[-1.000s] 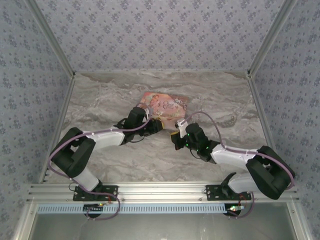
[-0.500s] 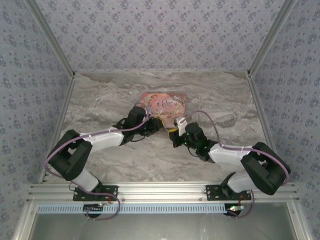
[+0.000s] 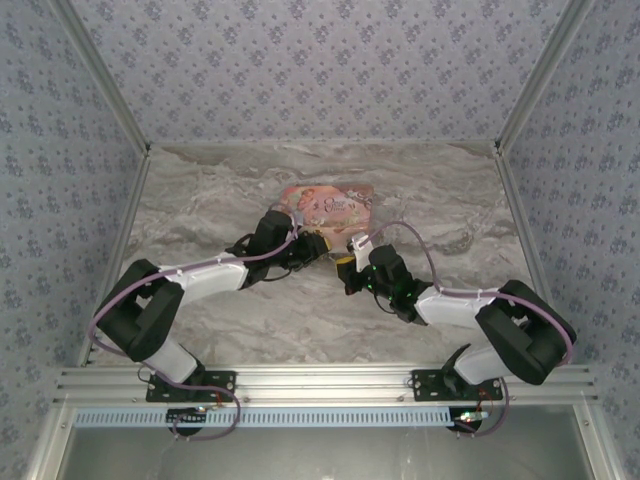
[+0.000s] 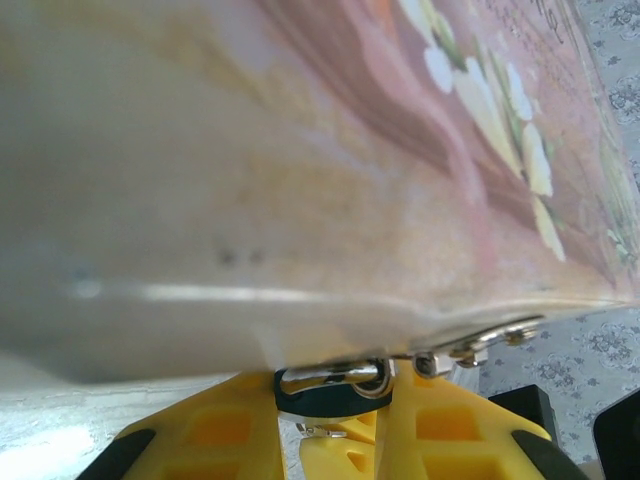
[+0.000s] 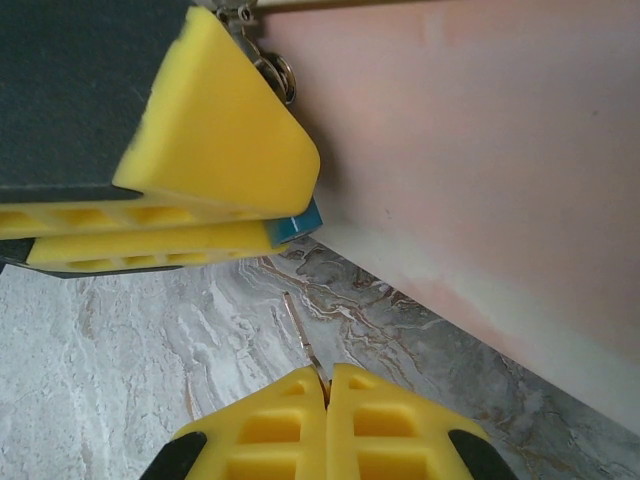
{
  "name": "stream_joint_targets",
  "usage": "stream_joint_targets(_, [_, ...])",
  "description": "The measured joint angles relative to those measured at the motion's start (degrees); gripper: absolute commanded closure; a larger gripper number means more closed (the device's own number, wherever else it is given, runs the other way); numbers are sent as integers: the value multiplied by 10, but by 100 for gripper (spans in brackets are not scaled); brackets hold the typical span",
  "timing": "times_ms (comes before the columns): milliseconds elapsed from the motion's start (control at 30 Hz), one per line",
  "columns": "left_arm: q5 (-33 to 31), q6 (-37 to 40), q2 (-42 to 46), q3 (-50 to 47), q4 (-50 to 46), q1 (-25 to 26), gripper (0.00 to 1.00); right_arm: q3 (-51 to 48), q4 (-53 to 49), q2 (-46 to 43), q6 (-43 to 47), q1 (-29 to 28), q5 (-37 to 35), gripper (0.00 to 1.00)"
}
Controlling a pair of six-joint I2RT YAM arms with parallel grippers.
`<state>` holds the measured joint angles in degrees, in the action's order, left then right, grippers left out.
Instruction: Unlock the padlock with the key
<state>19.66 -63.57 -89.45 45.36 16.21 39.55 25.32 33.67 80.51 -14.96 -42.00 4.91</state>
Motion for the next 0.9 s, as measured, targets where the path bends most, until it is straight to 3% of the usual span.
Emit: stream_joint_targets(900, [0,0,0,0,-2,0,91,1,10,-3,0,0,0,100])
